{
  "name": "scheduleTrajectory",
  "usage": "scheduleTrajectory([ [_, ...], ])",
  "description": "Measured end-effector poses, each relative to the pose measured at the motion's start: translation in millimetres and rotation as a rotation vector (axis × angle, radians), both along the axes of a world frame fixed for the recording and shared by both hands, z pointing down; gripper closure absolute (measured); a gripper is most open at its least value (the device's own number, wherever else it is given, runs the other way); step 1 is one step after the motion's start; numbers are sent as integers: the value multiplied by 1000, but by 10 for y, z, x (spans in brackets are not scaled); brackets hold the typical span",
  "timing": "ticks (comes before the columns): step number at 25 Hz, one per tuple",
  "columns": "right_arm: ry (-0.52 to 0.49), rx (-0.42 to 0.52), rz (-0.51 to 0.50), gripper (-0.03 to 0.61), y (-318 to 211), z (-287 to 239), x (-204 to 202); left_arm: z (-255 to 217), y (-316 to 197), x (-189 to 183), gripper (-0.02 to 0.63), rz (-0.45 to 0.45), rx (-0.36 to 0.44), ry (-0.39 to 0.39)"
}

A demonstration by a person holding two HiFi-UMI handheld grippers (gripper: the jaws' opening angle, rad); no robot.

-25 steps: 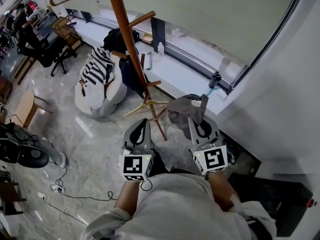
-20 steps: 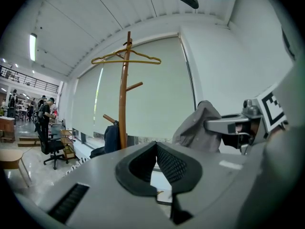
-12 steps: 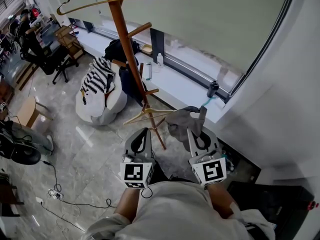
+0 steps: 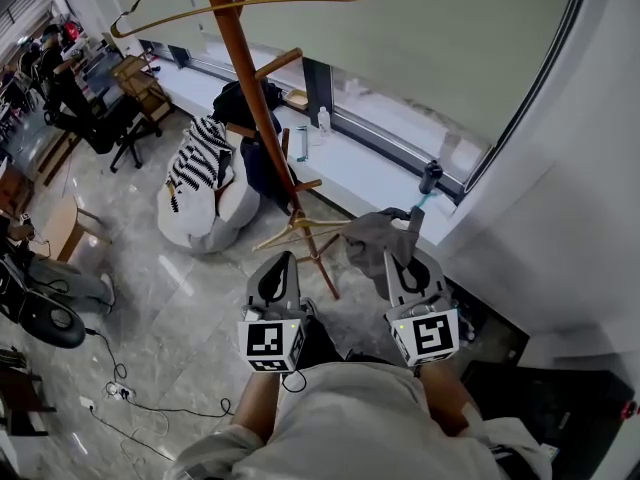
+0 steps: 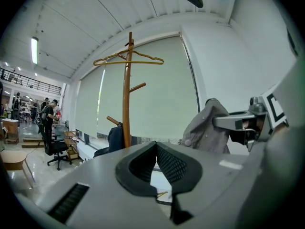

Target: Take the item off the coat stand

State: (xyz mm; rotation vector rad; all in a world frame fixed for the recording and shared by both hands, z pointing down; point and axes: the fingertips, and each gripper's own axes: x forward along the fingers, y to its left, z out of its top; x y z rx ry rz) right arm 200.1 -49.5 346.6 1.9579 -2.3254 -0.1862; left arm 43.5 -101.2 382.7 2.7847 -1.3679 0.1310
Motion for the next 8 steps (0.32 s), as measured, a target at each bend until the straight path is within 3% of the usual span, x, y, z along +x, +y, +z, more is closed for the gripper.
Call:
scheduleTrajectory([
  [8,20,16,34,560,-60,43,161,11,-88,-87,605,-27,5,-9],
])
